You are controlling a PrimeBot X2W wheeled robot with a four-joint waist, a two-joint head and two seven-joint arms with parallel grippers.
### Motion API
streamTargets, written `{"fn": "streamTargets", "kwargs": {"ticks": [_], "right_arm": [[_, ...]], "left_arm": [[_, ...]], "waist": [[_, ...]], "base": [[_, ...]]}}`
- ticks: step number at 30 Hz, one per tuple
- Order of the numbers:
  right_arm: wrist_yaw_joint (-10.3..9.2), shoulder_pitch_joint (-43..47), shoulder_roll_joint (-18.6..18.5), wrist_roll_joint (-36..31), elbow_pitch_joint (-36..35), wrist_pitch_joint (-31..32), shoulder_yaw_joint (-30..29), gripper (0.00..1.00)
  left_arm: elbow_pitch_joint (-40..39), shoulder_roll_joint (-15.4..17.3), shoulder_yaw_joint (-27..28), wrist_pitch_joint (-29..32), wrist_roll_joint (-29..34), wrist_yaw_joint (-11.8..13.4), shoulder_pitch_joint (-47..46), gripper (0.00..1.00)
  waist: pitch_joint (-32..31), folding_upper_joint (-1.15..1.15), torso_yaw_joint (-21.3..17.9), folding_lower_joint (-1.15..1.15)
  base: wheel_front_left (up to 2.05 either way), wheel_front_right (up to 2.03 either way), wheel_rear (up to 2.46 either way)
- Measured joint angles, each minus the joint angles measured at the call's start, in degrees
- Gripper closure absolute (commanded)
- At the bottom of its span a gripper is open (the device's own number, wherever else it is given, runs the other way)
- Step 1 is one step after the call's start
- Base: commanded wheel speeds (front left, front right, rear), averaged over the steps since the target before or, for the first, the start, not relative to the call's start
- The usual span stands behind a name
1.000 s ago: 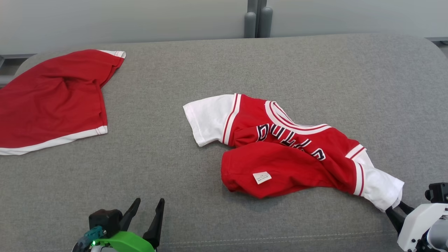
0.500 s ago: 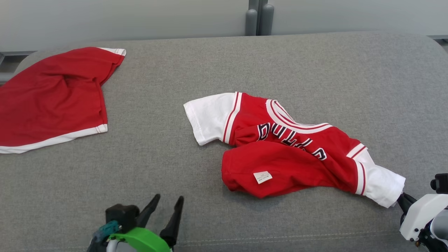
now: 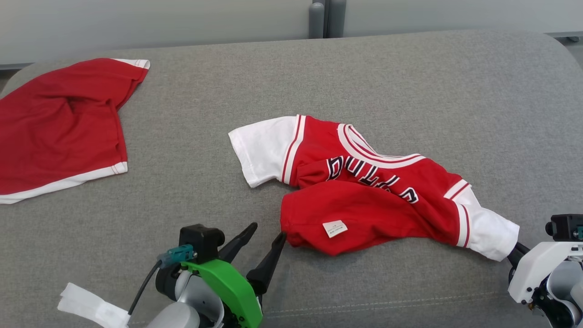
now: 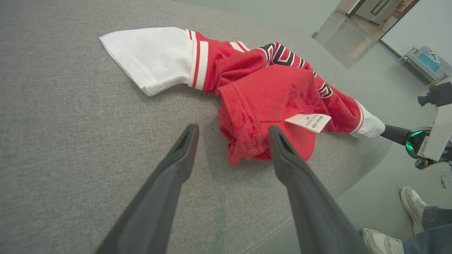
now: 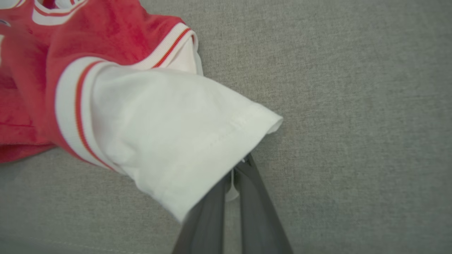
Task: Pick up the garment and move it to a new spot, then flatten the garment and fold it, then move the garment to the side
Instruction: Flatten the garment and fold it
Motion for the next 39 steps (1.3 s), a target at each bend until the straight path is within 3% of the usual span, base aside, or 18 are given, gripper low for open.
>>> {"fn": "streamTargets", "kwargs": {"ticks": [8,39], "right_arm": [[0.00,0.0,0.0,0.0,0.7,-0.2,0.0,1.00],[0.48,-1.4,0.5,0.0,2.3,-0.8,1.0,1.00]], "left_arm": [[0.2,-2.7,-0.7,4.0,-4.2,-1.5,-0.6,0.00],[2.2,-3.9,-0.2,7.4,-5.6,-1.0,-3.2,0.00]], "waist": [[0.8,0.00,-0.9,0.00],[1.5,0.00,-1.7,0.00]], "base": [[0.00,0.00,0.00],[0.00,0.00,0.00]]}}
